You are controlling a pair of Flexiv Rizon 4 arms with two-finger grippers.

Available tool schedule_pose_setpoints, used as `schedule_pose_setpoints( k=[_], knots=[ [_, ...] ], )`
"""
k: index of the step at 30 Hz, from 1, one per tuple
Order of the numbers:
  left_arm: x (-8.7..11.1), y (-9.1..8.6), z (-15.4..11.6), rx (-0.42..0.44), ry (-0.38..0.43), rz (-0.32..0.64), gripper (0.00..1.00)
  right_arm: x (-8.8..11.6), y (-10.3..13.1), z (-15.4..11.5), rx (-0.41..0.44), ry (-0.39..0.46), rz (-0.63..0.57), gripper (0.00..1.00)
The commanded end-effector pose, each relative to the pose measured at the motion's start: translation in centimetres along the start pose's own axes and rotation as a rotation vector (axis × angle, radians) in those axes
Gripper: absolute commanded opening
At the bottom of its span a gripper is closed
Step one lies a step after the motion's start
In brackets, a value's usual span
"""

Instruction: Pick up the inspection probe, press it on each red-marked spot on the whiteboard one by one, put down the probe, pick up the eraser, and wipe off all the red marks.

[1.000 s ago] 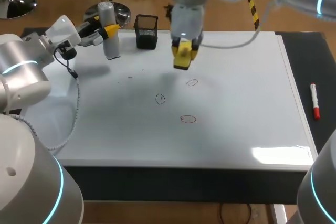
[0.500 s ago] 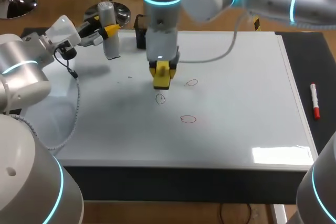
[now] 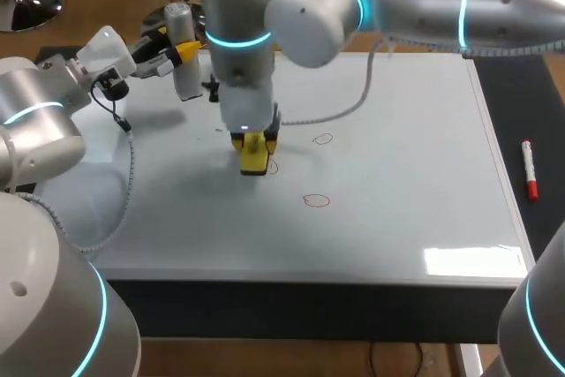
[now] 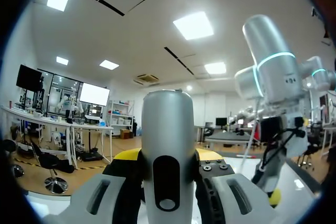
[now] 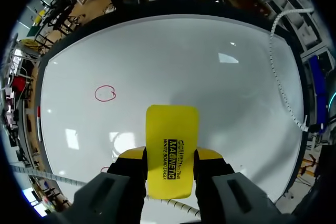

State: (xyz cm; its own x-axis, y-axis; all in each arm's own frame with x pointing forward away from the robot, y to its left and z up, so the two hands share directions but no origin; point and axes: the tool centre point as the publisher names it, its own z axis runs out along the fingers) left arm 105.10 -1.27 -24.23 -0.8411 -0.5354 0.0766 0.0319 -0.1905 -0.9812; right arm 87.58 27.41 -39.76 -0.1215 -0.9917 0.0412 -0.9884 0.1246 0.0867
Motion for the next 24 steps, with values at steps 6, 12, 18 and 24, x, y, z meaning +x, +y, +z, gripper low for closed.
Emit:
schedule_pose_setpoints(
  k=[6, 12, 18, 24],
  knots=[
    [-0.1, -0.1, 0.0, 0.001, 0.001, -0.001, 0.0, -0.4, 0.5, 1.6, 0.034, -0.018, -0.004, 0.0],
    [-0.1, -0.1, 0.0, 0.001, 0.001, -0.001, 0.0, -0.4, 0.5, 1.9, 0.034, -0.024, -0.009, 0.0],
    [-0.1, -0.1, 0.0, 0.001, 0.001, -0.001, 0.0, -0.1, 0.5, 3.0, 0.01, -0.029, -0.019, 0.0],
    [-0.1, -0.1, 0.0, 0.001, 0.001, -0.001, 0.0, 0.8, 0.5, 3.8, 0.0, -0.025, -0.016, 0.0]
  ],
)
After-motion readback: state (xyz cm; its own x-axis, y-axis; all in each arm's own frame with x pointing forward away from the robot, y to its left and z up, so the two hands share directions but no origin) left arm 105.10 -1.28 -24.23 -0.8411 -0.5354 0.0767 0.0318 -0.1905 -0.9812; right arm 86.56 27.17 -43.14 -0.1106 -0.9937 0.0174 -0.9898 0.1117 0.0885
